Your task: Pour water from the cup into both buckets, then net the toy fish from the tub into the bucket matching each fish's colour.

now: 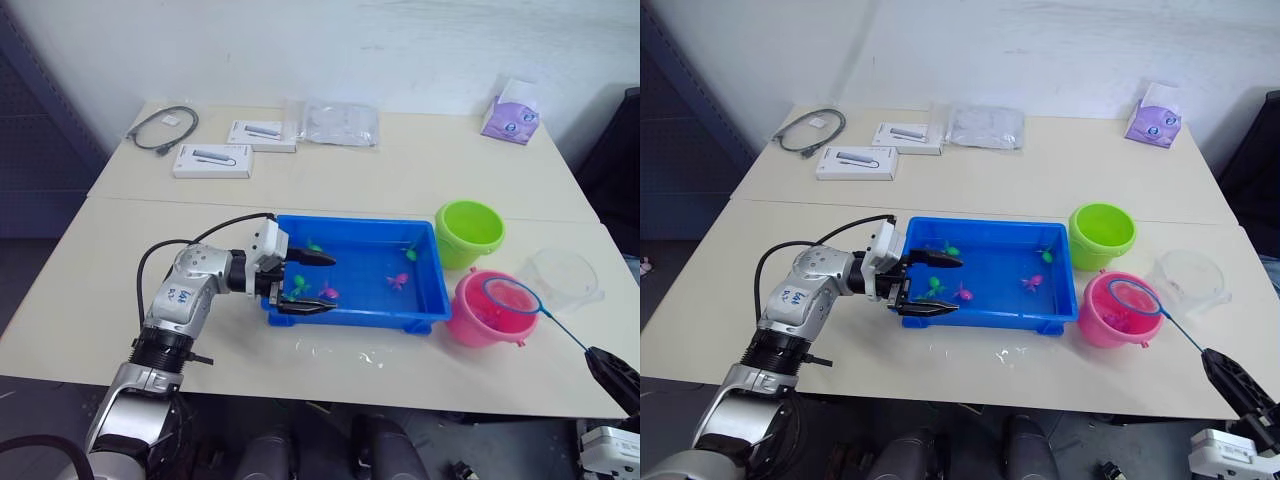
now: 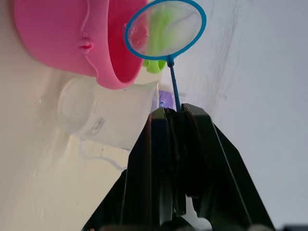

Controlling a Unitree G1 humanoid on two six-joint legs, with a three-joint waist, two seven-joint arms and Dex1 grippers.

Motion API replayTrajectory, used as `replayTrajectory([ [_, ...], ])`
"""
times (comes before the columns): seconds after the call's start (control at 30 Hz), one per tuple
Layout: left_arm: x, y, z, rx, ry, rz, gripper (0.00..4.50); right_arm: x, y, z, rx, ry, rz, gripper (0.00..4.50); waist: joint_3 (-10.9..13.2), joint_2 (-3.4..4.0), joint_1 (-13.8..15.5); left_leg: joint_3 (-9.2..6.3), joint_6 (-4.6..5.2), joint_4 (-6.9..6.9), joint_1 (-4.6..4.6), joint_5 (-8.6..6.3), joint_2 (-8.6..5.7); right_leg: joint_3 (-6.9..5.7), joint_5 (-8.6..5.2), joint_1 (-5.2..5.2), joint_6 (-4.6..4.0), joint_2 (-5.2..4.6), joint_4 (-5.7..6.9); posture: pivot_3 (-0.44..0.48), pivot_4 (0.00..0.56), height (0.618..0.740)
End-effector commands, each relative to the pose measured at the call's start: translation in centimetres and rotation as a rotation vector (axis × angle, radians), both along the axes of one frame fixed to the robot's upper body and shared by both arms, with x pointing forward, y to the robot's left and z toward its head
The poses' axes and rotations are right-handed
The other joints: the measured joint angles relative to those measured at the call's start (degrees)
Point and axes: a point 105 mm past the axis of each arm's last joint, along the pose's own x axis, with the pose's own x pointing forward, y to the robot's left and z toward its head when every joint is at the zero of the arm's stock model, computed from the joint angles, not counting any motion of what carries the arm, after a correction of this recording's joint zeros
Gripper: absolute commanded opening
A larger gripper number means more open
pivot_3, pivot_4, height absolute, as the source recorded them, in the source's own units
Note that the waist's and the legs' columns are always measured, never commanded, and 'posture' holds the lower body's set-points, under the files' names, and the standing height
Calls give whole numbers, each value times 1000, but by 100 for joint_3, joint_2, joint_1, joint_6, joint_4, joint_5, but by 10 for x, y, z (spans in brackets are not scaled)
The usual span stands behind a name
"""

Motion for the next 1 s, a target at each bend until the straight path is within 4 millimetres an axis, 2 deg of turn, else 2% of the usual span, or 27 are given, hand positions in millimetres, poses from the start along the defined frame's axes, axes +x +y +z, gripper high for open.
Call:
replayTrajectory([
  [0.03,-1,-3,7,-11,-38,-13,4444,-2,-7,17,-22,-71,-29,0,0,0,1,0,0,0,0,0,0,0,0,0,0,0,0,0,150,739],
  [0.07,-1,-3,6,-10,-39,-14,4444,-1,-5,17,-1,-70,-11,0,0,0,1,0,0,0,0,0,0,0,0,0,0,-1,-1,0,150,739],
  [0.2,2,4,7,-2,-43,7,4444,15,18,41,373,-88,89,0,0,0,-21,0,1,0,2,0,0,1,0,2,0,-2,1,0,150,739],
  [0.33,4,11,6,11,-46,26,4444,41,53,53,719,68,187,0,0,0,-57,-1,2,0,8,0,7,1,0,4,0,-1,7,0,150,739],
  [0.47,7,15,8,9,-56,54,4444,68,86,67,929,189,239,0,0,0,-7,-5,4,4,7,0,8,-2,0,3,0,-5,6,0,150,739],
  [0.53,7,18,9,8,-59,65,4444,81,96,71,943,231,213,0,0,0,11,-13,4,7,0,0,8,-10,0,0,0,-9,6,0,150,739],
  [0.63,5,22,9,13,-61,82,4444,101,98,60,934,341,67,0,0,0,33,-19,4,10,-8,0,4,-20,0,-2,0,-17,2,0,150,739],
  [0.7,5,26,9,16,-61,94,4444,108,108,57,903,405,63,0,0,-1,59,-32,4,11,-15,0,3,-34,0,-1,0,-20,-4,0,150,739],
  [0.8,5,29,10,18,-67,110,4444,116,113,40,698,525,-37,0,1,1,79,-32,6,12,-28,0,-2,-40,0,-9,0,-25,-8,0,150,739],
  [1.0,5,32,11,17,-74,129,4444,127,116,36,439,505,-67,0,1,1,141,-46,7,16,-56,0,-6,-64,1,-20,1,-26,-20,0,150,739],
])
